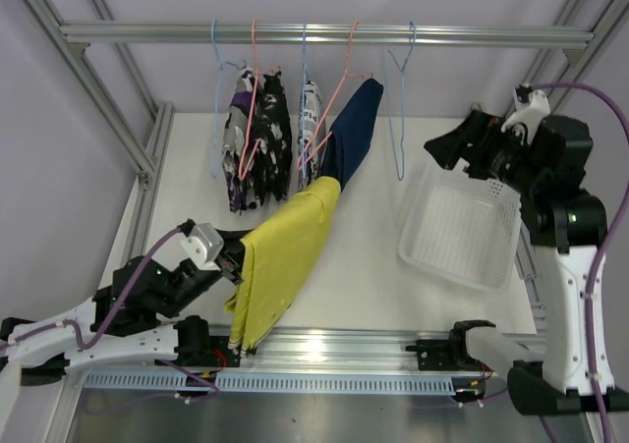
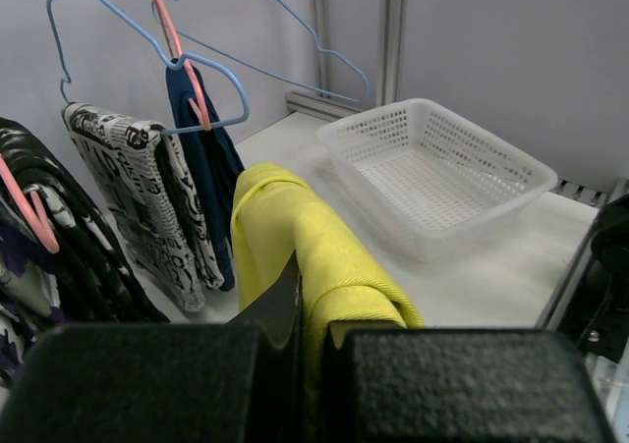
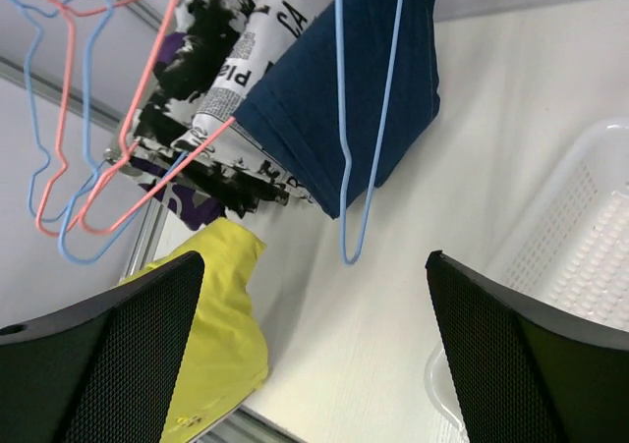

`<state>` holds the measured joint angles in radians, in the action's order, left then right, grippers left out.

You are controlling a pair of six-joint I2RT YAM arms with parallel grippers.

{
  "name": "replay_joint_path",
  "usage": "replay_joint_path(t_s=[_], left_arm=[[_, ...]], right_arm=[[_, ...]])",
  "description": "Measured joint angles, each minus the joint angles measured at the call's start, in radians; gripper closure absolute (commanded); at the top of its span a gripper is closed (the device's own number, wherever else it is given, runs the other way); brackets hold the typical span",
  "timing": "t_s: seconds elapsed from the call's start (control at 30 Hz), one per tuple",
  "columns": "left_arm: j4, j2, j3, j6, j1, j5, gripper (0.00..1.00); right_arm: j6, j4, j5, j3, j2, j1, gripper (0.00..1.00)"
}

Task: Remove the trousers from the hanger
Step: Place the hanger at the clothesline, then place the trousers in the bin.

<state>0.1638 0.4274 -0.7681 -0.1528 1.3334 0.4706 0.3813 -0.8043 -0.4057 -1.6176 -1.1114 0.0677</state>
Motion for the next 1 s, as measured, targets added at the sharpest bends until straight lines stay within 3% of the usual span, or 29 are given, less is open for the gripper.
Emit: replay_joint_path(t_s=[0.2,0.43,0.8,1.0], left_arm=[[0.046,0.035,-0.073,0.101,0.0,-0.023,0.99],[0.037,0.237,-0.237,0.209,0.0,-0.088,0.99],[-0.075,0.608,-0.426,0.346,0.0,-0.195,0.99],[-0.095,0.816,-0.607,0.389,0.0,-0.271,0.99]], right_arm=[[-0.001,-0.023,0.052,0.143,0.254,0.0,0.01],[0.003,-0.074,0.14,0.299,0.48,0.0,0.01],[0.007,-0.135,0.21,0.345,0.62,0.0,0.01],[0.008,-0.153,0.273,0.346,0.662,0.0,0.0]])
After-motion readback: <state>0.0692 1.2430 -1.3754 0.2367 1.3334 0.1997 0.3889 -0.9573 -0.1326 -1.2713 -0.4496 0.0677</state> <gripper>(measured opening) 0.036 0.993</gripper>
